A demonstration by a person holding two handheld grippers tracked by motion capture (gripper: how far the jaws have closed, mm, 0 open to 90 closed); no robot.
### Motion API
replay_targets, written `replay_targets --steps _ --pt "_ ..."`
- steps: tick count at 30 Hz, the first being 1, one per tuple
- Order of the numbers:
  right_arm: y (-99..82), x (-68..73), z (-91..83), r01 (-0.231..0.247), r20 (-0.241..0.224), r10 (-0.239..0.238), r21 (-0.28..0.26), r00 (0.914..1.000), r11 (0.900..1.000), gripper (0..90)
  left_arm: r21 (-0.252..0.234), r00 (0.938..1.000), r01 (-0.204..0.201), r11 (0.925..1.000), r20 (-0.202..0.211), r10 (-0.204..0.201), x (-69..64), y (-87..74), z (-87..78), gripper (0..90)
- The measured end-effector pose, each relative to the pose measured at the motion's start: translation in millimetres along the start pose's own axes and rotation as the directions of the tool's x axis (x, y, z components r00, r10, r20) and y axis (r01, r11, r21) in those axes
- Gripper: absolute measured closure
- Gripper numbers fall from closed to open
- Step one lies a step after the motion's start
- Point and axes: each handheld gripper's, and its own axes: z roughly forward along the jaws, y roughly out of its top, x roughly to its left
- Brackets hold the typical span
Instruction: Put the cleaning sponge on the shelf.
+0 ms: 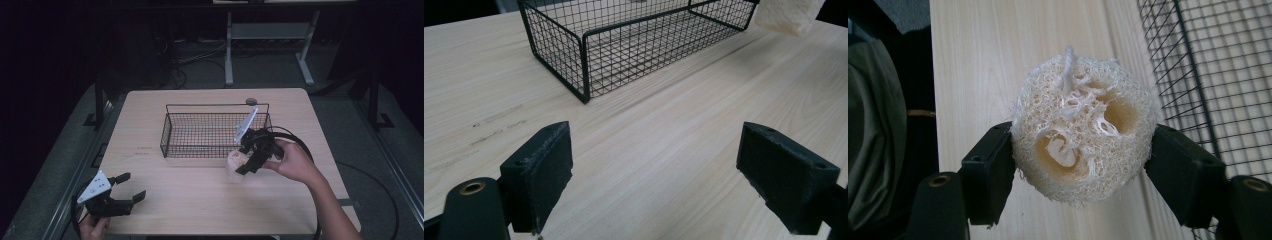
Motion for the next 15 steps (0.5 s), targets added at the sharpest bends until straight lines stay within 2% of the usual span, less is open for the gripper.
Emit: replay_targets --steps 6,15 --pt "5.1 -6.4 -9.2 0.002 0.006 -0.002 -0.012 1.0 0.9999 29.3 0.003 1.0 -0.003 1.0 0.0 0.003 -0.9 0.4 0.4 14.1" --pt "14.0 -17.0 -17.3 -0.01 0.013 0.01 0.002 0.9999 0.9999 29.3 -0.003 1.0 -0.001 1.0 -0.003 0.001 -0.8 0.6 -0.1 14.1"
